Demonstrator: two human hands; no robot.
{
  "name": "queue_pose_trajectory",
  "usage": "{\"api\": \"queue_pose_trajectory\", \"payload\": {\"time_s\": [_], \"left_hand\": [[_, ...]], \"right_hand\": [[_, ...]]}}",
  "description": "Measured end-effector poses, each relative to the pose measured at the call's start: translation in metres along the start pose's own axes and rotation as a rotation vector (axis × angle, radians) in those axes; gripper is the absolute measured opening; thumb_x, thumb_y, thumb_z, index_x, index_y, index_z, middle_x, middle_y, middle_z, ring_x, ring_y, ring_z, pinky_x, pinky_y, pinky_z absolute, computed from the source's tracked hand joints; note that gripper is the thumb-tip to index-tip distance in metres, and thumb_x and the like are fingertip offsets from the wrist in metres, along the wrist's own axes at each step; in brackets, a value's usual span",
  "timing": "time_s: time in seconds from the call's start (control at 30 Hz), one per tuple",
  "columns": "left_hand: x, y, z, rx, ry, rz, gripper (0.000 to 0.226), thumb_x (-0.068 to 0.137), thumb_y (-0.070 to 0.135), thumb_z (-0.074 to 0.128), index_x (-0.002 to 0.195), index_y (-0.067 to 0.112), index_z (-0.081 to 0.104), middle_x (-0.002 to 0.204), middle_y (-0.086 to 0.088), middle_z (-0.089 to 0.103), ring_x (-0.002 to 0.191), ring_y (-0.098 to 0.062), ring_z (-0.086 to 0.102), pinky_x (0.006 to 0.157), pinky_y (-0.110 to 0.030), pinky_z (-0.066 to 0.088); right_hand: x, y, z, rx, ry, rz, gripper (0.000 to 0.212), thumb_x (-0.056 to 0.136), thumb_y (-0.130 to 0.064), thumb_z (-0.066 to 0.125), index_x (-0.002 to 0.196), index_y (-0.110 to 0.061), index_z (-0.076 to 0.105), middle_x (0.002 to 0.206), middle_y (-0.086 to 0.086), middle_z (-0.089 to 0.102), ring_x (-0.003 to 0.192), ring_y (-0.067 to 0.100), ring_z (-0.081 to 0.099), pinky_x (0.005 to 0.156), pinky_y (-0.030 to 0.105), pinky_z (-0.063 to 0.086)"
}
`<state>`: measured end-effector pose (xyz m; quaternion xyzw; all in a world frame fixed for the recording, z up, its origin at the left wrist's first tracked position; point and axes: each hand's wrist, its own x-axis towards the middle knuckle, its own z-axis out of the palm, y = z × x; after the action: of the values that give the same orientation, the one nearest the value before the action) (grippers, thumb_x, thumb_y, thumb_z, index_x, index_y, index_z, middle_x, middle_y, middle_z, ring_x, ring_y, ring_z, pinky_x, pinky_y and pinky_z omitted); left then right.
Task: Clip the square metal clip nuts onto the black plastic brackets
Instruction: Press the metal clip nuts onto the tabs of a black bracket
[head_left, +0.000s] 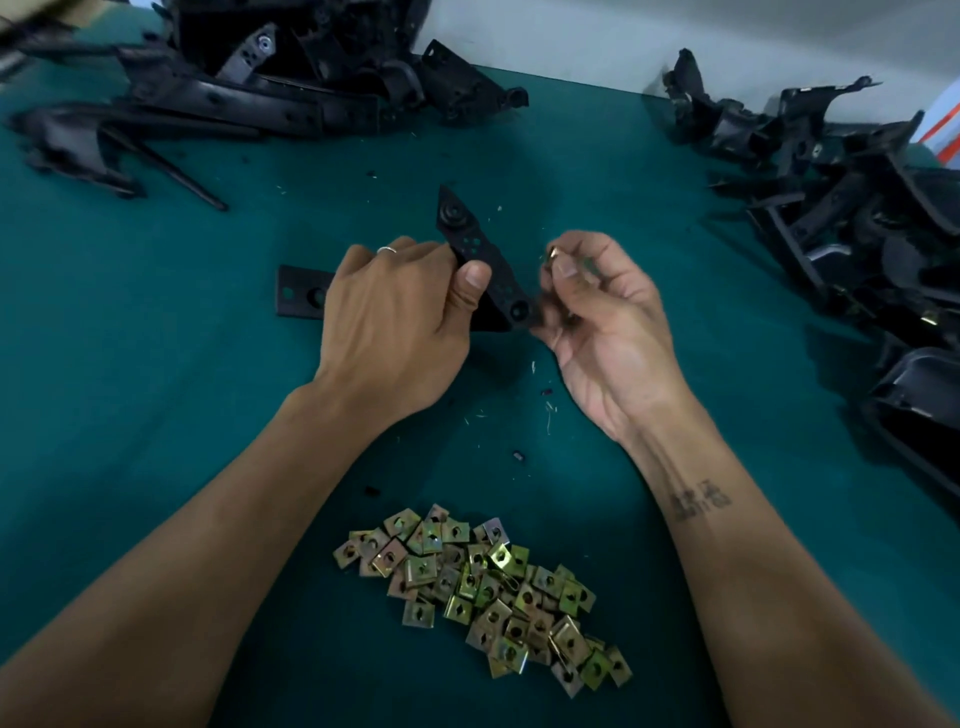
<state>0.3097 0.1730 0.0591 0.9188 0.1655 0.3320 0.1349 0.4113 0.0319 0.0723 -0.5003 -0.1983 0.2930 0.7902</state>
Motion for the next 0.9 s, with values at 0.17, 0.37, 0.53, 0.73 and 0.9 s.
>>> {"api": "queue_pose_trajectory", "payload": {"time_s": [0.17, 0.37, 0.53, 0.73, 0.9], "left_hand": [[-0.001, 0.003, -0.001, 0.046, -0.021, 0.023, 0.047, 0.105, 0.043, 0.025, 0.065, 0.018, 0.031, 0.061, 0.007, 0.033, 0.057, -0.022, 0.029, 0.069, -0.038, 0.035], [-0.003, 0.003, -0.003, 0.05, -0.029, 0.045, 0.043, 0.105, 0.041, 0.027, 0.067, 0.02, 0.031, 0.065, 0.007, 0.037, 0.061, -0.021, 0.031, 0.07, -0.037, 0.033], [-0.003, 0.003, -0.003, 0.044, -0.028, 0.052, 0.041, 0.104, 0.039, 0.03, 0.067, 0.02, 0.03, 0.066, 0.008, 0.034, 0.063, -0.02, 0.03, 0.07, -0.037, 0.031], [-0.004, 0.002, -0.003, 0.059, -0.057, 0.074, 0.044, 0.104, 0.043, 0.025, 0.068, 0.019, 0.032, 0.067, 0.006, 0.038, 0.064, -0.021, 0.032, 0.071, -0.04, 0.034], [-0.003, 0.002, -0.002, 0.05, -0.064, 0.068, 0.044, 0.104, 0.044, 0.024, 0.069, 0.018, 0.033, 0.068, 0.006, 0.04, 0.065, -0.021, 0.033, 0.072, -0.041, 0.035]], "right_hand": [[-0.002, -0.002, -0.003, -0.033, -0.034, 0.045, 0.015, 0.102, 0.0, 0.049, 0.092, -0.007, 0.058, 0.057, 0.003, 0.048, 0.046, 0.011, 0.036, 0.043, 0.022, 0.03], [-0.003, -0.005, -0.004, -0.004, -0.026, 0.023, 0.01, 0.099, 0.0, 0.054, 0.095, -0.004, 0.062, 0.075, 0.017, 0.071, 0.055, 0.018, 0.06, 0.054, 0.023, 0.05], [-0.003, -0.005, -0.006, -0.039, -0.002, -0.013, 0.009, 0.093, 0.002, 0.061, 0.089, -0.004, 0.065, 0.075, 0.016, 0.07, 0.061, 0.021, 0.063, 0.059, 0.023, 0.052], [-0.003, -0.005, -0.012, -0.122, 0.005, -0.052, 0.015, 0.091, 0.01, 0.061, 0.097, -0.003, 0.062, 0.075, 0.016, 0.071, 0.06, 0.021, 0.06, 0.058, 0.023, 0.048], [-0.004, -0.001, -0.011, -0.132, 0.006, -0.063, 0.015, 0.086, 0.012, 0.068, 0.088, -0.002, 0.072, 0.08, 0.012, 0.074, 0.072, 0.017, 0.068, 0.067, 0.023, 0.053]]}}
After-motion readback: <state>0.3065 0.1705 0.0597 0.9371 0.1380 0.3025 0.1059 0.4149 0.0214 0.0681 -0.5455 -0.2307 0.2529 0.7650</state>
